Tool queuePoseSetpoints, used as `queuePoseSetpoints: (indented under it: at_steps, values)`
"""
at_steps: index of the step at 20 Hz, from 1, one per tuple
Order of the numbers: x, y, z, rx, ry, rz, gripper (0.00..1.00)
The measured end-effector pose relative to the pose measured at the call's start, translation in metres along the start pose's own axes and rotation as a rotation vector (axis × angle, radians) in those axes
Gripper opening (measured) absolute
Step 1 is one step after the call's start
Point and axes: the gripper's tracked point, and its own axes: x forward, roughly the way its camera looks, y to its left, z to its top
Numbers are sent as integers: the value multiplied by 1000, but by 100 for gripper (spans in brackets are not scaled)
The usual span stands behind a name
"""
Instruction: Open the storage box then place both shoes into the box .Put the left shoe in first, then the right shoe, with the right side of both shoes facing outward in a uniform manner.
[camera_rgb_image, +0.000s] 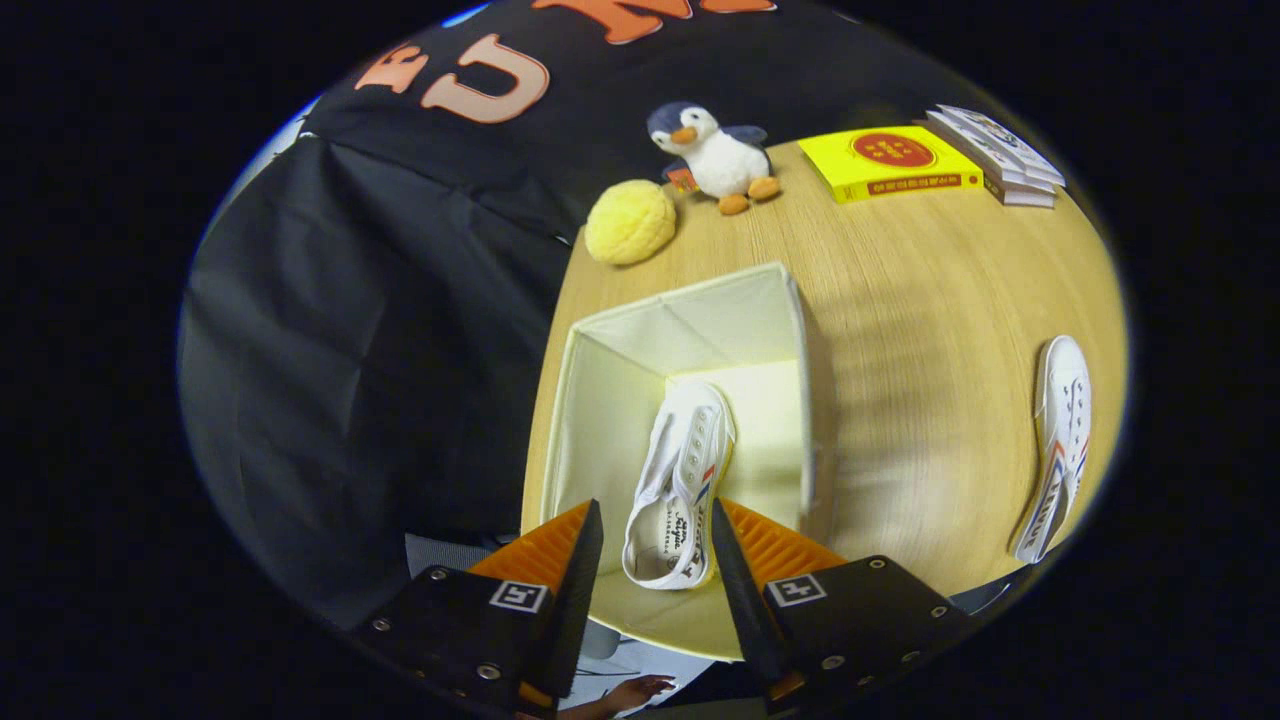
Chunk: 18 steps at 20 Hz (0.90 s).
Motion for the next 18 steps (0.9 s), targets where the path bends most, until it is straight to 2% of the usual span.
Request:
queuePoseSetpoints:
  at_steps: [2,6,11,18]
  values:
    - [-23,-40,26,-45,-112,-65,77]
    - [-64,-154,32,-50,-196,-257,84]
    - [-99,-266,-20,54,-144,-424,85]
    - [-108,-343,-68,26,-94,-558,83]
